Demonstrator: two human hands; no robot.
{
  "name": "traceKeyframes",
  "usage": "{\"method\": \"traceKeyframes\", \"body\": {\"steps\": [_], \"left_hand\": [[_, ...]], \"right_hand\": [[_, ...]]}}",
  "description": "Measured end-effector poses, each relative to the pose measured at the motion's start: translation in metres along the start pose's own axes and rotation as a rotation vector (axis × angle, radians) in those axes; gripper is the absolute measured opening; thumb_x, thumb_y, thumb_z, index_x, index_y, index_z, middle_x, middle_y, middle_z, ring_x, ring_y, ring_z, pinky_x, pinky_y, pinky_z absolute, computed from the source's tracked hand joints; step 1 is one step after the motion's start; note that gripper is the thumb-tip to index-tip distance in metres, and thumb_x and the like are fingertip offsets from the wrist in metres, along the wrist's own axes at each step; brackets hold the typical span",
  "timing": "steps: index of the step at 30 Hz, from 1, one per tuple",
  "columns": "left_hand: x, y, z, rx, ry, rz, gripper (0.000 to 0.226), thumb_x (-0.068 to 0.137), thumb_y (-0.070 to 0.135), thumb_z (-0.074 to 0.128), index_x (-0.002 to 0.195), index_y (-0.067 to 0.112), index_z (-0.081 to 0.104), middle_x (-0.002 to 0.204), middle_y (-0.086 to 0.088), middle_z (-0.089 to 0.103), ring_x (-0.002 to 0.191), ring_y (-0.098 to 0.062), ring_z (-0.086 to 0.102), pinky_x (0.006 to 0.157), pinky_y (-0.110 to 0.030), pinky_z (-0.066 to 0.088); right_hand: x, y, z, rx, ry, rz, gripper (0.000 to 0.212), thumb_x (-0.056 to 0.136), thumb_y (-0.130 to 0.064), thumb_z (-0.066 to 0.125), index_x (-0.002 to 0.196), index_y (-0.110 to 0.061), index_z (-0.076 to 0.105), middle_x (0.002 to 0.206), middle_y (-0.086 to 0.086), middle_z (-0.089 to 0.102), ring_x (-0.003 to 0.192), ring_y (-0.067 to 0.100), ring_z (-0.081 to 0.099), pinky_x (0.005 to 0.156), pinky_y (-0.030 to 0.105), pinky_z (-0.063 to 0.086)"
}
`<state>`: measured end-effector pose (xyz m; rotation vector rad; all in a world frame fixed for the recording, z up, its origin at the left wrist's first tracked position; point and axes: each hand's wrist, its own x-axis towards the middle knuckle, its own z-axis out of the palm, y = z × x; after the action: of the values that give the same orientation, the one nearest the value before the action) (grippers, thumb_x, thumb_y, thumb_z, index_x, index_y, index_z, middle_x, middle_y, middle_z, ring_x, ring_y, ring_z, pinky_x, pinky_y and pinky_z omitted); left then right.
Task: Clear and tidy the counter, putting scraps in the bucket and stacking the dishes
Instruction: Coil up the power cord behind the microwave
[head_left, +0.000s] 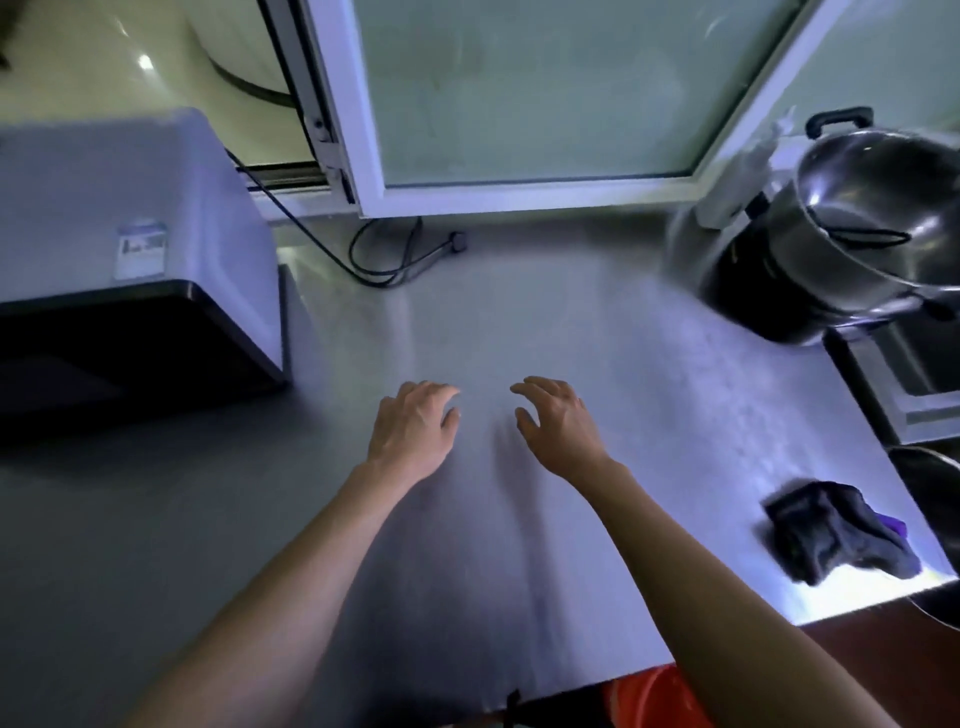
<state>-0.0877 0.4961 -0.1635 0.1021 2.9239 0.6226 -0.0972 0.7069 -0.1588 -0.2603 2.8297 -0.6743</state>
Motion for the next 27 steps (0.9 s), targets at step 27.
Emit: {"method": "traceKeyframes", "body": {"steps": [27], "left_hand": [[0.182, -0.114, -0.029, -0.011, 0.032, -0.186, 0.039, 0.099, 0.036, 0.045, 0.135, 0.024, 0.054, 0.134, 0.003, 0.058, 0.122, -0.022, 0.049, 0.1, -0.042, 0.042]], "right_hand": [[0.282, -0.062, 0.054, -0.236, -0.076, -0.275, 0.042, 0.098, -0.013, 0.048, 0.14, -0.015, 0.048, 0.154, 0.007, 0.037, 0.148, 0.024, 0.021, 0.111, 0.044, 0.029]]}}
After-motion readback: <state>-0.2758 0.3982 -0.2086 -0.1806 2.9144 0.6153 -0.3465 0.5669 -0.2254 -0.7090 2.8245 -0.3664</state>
